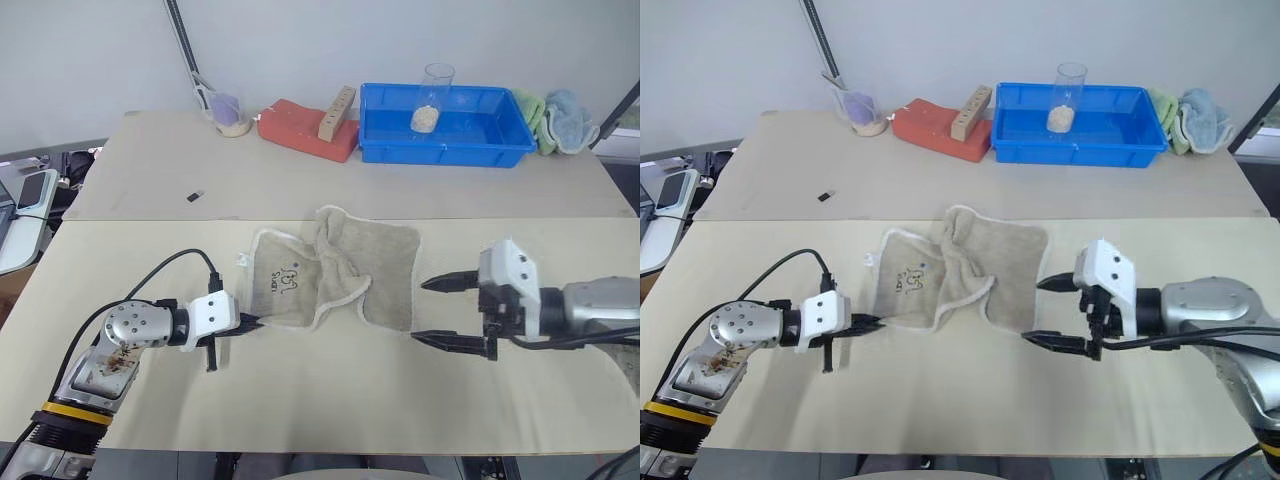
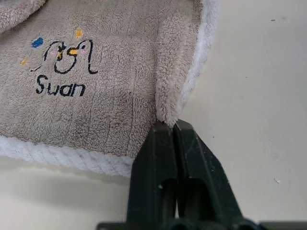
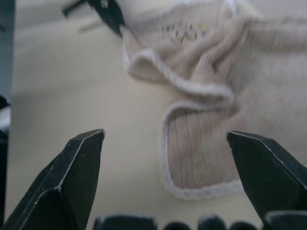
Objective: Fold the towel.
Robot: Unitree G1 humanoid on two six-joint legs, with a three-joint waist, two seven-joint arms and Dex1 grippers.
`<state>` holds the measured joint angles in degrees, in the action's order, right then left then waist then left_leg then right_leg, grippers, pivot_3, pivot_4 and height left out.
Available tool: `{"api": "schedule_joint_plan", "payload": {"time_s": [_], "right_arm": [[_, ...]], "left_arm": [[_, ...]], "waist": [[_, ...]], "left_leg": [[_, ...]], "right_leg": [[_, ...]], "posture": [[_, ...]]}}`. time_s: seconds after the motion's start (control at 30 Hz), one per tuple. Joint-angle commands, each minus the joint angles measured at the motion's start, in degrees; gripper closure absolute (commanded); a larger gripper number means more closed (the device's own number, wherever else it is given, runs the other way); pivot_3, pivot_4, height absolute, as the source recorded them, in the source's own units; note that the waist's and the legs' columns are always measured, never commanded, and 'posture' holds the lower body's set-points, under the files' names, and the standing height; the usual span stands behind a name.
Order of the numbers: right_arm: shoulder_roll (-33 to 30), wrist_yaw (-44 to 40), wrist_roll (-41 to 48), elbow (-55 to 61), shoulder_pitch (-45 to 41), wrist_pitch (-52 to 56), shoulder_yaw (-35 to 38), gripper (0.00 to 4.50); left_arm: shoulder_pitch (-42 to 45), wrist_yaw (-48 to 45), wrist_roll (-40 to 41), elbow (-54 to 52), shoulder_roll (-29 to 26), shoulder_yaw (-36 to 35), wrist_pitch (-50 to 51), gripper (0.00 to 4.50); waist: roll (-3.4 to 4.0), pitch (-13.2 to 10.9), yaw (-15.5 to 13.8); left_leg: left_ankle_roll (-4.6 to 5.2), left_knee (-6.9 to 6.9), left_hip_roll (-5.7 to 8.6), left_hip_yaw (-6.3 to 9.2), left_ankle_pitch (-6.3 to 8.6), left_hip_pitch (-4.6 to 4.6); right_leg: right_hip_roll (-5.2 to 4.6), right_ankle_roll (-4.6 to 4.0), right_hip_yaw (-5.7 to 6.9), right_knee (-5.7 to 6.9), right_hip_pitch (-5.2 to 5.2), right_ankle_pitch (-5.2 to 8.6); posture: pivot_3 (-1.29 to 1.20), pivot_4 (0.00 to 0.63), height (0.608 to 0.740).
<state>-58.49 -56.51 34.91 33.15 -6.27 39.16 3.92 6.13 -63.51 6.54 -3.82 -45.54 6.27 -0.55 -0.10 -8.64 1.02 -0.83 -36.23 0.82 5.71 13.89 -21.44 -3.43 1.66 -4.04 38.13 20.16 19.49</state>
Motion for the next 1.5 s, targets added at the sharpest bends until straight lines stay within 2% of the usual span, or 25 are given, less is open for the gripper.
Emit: {"api": "schedule_joint_plan", "payload": {"time_s": [0.03,0.33,0.5,0.6,0.93,0.97,1.03,1.17,1.37,1.43,1.5], "right_arm": [[3.07,4.23,-5.27,0.47,-2.82,-0.85,-5.89,0.0],[5.48,5.71,-20.87,-6.31,-2.2,-9.73,-18.04,0.0],[7.39,6.29,-24.12,-10.26,-2.3,-11.06,-18.9,0.0],[7.43,5.74,-24.23,-11.4,-2.06,-10.24,-18.23,0.81],[7.86,6.3,-25.49,-14.28,-3.7,-9.34,-18.33,4.27],[7.89,6.36,-25.65,-14.56,-3.89,-9.52,-18.31,4.45],[8.12,6.53,-25.71,-15.06,-4.31,-10.22,-17.88,4.45],[6.96,4.92,-22.55,-13.62,-4.18,-9.54,-14.22,4.45],[-4.06,-9.29,-7.56,-5.91,4.91,-5.43,6.23,4.45],[-7.05,-11.87,-4.73,-6.85,5.6,-3.17,12.68,4.45],[-8.91,-11.94,-2.97,-10.42,1.92,-1.17,15.79,4.45]], "left_arm": [[-1.27,0.0,0.02,-0.85,-1.2,-0.84,-0.43,4.43],[-5.36,0.86,1.05,-3.07,-1.33,-2.39,-0.29,4.43],[-7.23,1.26,1.24,-4.21,-1.67,-3.53,0.19,4.43],[-8.03,1.44,1.43,-4.3,-2.2,-4.54,0.28,4.5],[-8.12,1.91,1.42,-3.56,-2.98,-5.63,0.23,4.5],[-8.07,1.99,1.42,-3.44,-3.0,-5.7,0.24,4.5],[-8.09,2.04,1.44,-3.22,-3.08,-5.86,0.14,4.5],[-8.18,1.47,2.69,-2.93,-4.07,-7.57,0.91,4.5],[-9.73,-8.86,15.58,-7.89,-13.75,-15.14,15.47,4.5],[-7.37,-11.46,19.11,-6.98,-16.71,-16.74,20.26,4.5],[1.38,-10.21,20.11,-1.54,-16.07,-15.94,24.02,4.5]], "waist": [[0.0,0.0,0.18],[0.01,0.01,0.11],[-0.04,0.05,0.54],[-0.04,0.06,0.83],[-0.03,0.07,0.85],[-0.04,0.07,0.85],[-0.04,0.07,0.85],[-0.04,0.06,0.85],[-0.01,0.01,0.26],[-0.01,0.0,0.21],[0.0,-0.01,0.16]], "left_leg": [[0.0,0.0,0.0,0.01,0.0,0.01],[0.0,0.01,0.11,0.19,0.0,0.03],[0.0,0.03,0.07,0.22,0.0,0.13],[0.0,0.04,0.04,0.26,0.0,0.15],[0.0,0.03,0.08,0.3,0.0,0.15],[0.0,0.03,0.08,0.3,0.0,0.15],[0.0,0.03,0.09,0.3,0.0,0.15],[0.0,0.02,0.09,0.31,0.0,0.15],[0.01,0.03,0.08,0.33,0.01,-0.11],[0.01,0.03,0.07,0.3,0.01,0.02],[0.01,0.02,0.07,0.18,0.01,0.12]], "right_leg": [[0.01,0.0,0.0,0.0,0.0,0.0],[-0.03,0.0,0.0,0.01,0.01,0.0],[0.01,0.0,0.0,0.03,-0.03,0.0],[0.02,0.0,0.0,0.04,-0.04,0.0],[0.0,0.0,0.0,0.04,-0.07,0.0],[0.0,0.0,0.0,0.04,-0.06,0.0],[-0.01,0.0,0.0,0.04,-0.07,0.0],[-0.01,0.0,-0.01,0.04,-0.06,0.0],[-0.06,0.0,0.07,0.02,0.09,0.0],[-0.05,0.0,0.07,0.0,-0.03,0.0],[-0.04,0.0,0.06,0.0,-0.11,0.0]], "posture": [[0.0,0.15,0.74],[0.0,0.15,0.74],[0.0,0.15,0.74],[0.0,0.15,0.74],[0.0,0.15,0.74],[0.0,0.15,0.74],[0.0,0.15,0.74],[0.0,0.15,0.74],[0.0,0.15,0.74],[0.0,0.15,0.74],[0.0,0.15,0.74]]}}
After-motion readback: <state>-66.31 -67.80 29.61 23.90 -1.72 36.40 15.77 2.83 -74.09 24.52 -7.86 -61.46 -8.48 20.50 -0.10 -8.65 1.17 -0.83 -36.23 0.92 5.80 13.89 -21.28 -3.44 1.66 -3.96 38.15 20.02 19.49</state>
